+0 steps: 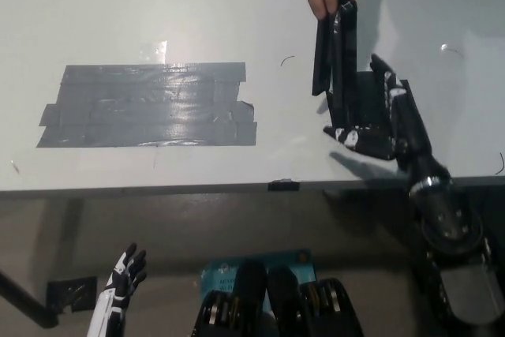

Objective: A person hands a stapler to the robot and the robot grabs it with its right hand and places it on the desk infront of it

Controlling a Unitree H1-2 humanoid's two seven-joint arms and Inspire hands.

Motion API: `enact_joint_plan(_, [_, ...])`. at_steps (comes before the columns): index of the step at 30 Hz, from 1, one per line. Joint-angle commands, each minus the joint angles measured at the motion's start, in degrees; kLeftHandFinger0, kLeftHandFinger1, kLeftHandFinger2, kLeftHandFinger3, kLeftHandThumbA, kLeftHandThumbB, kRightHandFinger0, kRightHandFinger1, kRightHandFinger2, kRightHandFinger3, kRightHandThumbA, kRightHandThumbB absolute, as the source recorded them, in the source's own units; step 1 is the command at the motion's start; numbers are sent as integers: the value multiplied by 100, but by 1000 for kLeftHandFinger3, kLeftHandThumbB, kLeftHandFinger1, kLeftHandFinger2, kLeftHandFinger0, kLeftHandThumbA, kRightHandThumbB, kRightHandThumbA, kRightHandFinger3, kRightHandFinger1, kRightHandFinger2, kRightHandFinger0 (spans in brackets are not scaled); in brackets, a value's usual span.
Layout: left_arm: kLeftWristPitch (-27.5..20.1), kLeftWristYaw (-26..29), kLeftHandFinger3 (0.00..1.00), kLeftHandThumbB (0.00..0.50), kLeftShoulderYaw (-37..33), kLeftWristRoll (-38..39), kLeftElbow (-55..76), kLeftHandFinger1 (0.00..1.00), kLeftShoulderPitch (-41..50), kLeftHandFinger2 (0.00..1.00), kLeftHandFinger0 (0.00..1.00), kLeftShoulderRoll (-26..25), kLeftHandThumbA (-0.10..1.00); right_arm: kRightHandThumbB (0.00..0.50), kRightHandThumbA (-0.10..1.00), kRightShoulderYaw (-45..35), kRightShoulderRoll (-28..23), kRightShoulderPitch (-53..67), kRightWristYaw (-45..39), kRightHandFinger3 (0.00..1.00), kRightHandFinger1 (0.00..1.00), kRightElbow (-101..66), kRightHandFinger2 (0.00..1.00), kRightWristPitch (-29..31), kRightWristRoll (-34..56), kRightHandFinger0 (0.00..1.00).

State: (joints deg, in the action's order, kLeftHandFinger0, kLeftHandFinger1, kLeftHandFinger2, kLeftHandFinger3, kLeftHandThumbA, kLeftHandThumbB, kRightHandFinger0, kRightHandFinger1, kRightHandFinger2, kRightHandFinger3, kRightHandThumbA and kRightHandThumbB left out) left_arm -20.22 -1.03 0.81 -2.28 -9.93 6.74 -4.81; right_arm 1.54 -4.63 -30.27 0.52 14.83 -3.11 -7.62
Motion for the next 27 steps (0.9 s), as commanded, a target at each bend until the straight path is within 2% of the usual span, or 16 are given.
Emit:
enact_joint_plan(1, [-198, -17, 1000, 500, -26, -42, 103, 1000, -9, 1000, 1000, -45, 1000, 314, 1000, -61, -83, -608, 149, 1000, 1000, 121, 1000, -109, -112, 1000])
enact_joint_plan(2, [-192, -21, 1000, 500, -30, -44, 111, 1000, -7, 1000, 1000, -47, 1000, 340, 1000, -46, -94, -673, 170, 1000, 1000, 153, 1000, -124, -155, 1000])
enact_joint_plan(5, [-221, -24, 1000, 500, -39, -44, 98, 1000, -4, 1000, 1000, -49, 1000, 364, 1000, 37, -117, -869, 214, 1000, 1000, 224, 1000, -66, -303, 1000])
enact_joint_plan(9, [-229, -5, 1000, 500, -43, -89, 77, 1000, -55, 1000, 1000, -52, 1000, 364, 1000, 85, -109, -1054, 217, 1000, 1000, 248, 1000, -109, -383, 1000])
enact_joint_plan(16, [-175, -9, 1000, 500, -32, -85, 104, 1000, -52, 1000, 1000, -44, 1000, 394, 1000, 218, -84, -1277, 183, 1000, 1000, 188, 1000, -248, -545, 1000])
enact_joint_plan(18, [-207, -7, 1000, 500, -25, -81, 88, 1000, -64, 1000, 1000, -46, 1000, 392, 1000, 228, -64, -1303, 207, 1000, 1000, 206, 1000, -295, -562, 1000])
enact_joint_plan(21, [-161, 34, 1000, 500, -21, -155, 126, 1000, -50, 1000, 1000, -38, 1000, 361, 1000, 224, -17, -1295, 238, 1000, 1000, 202, 1000, -392, -596, 1000])
enact_joint_plan(27, [-186, 41, 1000, 500, -14, -177, 98, 1000, -74, 1000, 1000, -47, 1000, 364, 1000, 230, -16, -1321, 214, 1000, 1000, 364, 1000, -355, -578, 1000])
